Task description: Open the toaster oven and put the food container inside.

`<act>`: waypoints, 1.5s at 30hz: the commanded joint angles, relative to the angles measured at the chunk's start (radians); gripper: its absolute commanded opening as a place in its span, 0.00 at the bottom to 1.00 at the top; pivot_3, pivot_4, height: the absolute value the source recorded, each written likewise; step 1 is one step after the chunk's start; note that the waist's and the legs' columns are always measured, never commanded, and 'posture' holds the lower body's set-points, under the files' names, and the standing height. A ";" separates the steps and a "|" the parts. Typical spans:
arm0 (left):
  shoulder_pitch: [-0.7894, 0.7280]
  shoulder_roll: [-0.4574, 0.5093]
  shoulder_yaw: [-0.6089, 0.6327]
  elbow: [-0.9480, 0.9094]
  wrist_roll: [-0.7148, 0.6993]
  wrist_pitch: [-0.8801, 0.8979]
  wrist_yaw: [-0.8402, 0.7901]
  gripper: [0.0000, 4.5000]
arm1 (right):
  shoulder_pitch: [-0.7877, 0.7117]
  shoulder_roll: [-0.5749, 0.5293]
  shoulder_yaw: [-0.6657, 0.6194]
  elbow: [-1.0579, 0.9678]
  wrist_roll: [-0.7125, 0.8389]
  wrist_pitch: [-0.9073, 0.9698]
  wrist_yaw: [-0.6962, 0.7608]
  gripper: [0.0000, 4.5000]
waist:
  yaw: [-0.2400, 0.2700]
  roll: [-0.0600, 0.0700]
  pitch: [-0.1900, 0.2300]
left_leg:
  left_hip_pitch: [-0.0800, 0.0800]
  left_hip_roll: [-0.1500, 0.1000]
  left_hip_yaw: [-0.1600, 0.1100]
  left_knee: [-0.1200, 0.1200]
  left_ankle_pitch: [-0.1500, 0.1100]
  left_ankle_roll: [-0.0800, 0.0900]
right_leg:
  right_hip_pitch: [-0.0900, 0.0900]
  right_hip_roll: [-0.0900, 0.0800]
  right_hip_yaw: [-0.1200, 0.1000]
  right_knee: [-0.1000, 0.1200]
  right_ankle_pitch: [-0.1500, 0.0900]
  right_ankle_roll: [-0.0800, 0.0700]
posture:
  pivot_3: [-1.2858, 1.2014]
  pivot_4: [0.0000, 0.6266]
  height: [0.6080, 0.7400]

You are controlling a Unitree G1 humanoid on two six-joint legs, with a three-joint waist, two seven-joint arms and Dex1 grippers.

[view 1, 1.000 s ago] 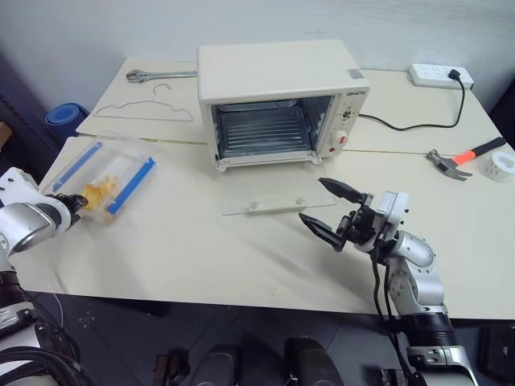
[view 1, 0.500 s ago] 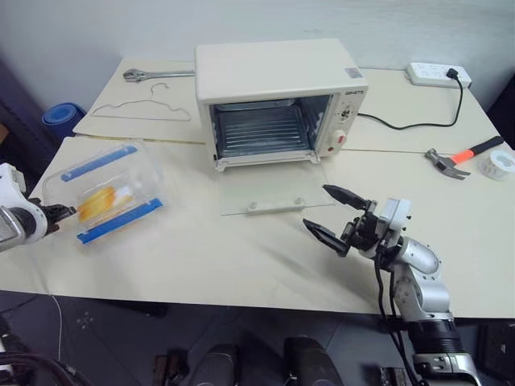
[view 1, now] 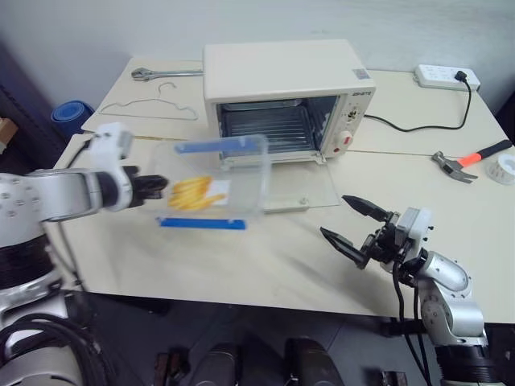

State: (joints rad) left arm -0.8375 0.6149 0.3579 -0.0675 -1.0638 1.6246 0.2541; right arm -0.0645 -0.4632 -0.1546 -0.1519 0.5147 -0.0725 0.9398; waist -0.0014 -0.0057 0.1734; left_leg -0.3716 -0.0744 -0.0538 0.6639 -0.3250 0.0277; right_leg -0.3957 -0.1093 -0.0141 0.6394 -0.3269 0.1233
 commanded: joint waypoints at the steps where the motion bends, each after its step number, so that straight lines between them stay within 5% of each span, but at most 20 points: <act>1: -0.093 -0.072 -0.050 0.008 0.097 -0.010 0.023 0.00 | 0.044 -0.001 -0.025 -0.085 0.018 0.014 -0.038 1.00 | 0.000 -0.001 0.000 | 0.000 0.000 0.000 0.000 0.000 0.000 | 0.000 0.000 0.000 0.000 0.000 0.000 | 0.52 0.24 1.00; 14: -0.148 -0.250 -0.127 0.099 0.366 -0.125 -0.076 0.00 | 0.155 0.027 -0.019 -0.239 0.019 0.040 -0.157 1.00 | 0.004 -0.001 0.001 | 0.002 0.001 -0.001 0.001 0.000 -0.003 | -0.003 0.007 0.005 -0.002 0.000 0.000 | 0.52 0.24 1.00; 27: -0.157 -0.300 -0.049 0.140 0.420 -0.254 -0.221 0.86 | 0.163 0.009 -0.039 -0.277 0.038 0.067 -0.184 1.00 | 0.006 -0.001 0.001 | 0.002 0.001 -0.001 0.001 0.000 -0.003 | -0.004 0.007 0.005 -0.002 0.000 0.000 | 0.52 0.24 1.00; 35: -0.047 -0.102 -0.072 0.000 0.360 -0.360 -0.553 0.86 | 0.140 -0.055 -0.069 -0.334 0.140 0.174 -0.172 1.00 | -0.001 -0.001 0.001 | 0.002 0.002 -0.001 0.001 0.000 -0.004 | -0.005 0.008 0.005 -0.002 0.000 0.000 | 0.52 0.24 1.00; 37: 0.046 0.016 -0.112 -0.061 0.370 -0.483 -0.744 0.83 | 0.154 -0.127 -0.047 -0.365 0.163 0.243 -0.117 0.91 | -0.002 -0.001 0.001 | 0.002 0.002 -0.001 0.000 0.000 -0.004 | -0.005 0.008 0.005 -0.002 0.000 0.000 | 0.52 0.24 1.00; 41: 0.290 0.226 -0.189 -0.090 0.499 -0.870 -1.112 0.60 | 0.194 -0.238 0.033 -0.428 0.155 0.341 -0.037 0.65 | -0.002 0.000 0.000 | 0.002 0.002 -0.003 -0.001 -0.001 -0.005 | -0.005 0.008 0.012 -0.006 0.000 0.000 | 0.52 0.24 1.00; 45: 0.453 0.250 -0.111 -0.047 0.450 -0.938 -1.232 0.30 | 0.223 -0.284 0.143 -0.510 0.133 0.405 -0.003 0.32 | 0.009 0.001 0.001 | 0.002 0.003 -0.006 -0.001 -0.001 -0.005 | -0.002 0.008 0.010 -0.011 0.000 -0.002 | 0.52 0.24 1.00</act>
State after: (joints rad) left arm -0.4036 0.8492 0.1982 -0.1097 -0.5917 0.7218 -0.9310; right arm 0.1546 -0.7403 -0.0342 -0.6056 0.6481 0.3250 0.9226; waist 0.0073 -0.0051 0.1744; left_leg -0.3700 -0.0716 -0.0603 0.6630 -0.3261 0.0233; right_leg -0.3968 -0.1014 -0.0044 0.6281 -0.3270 0.1217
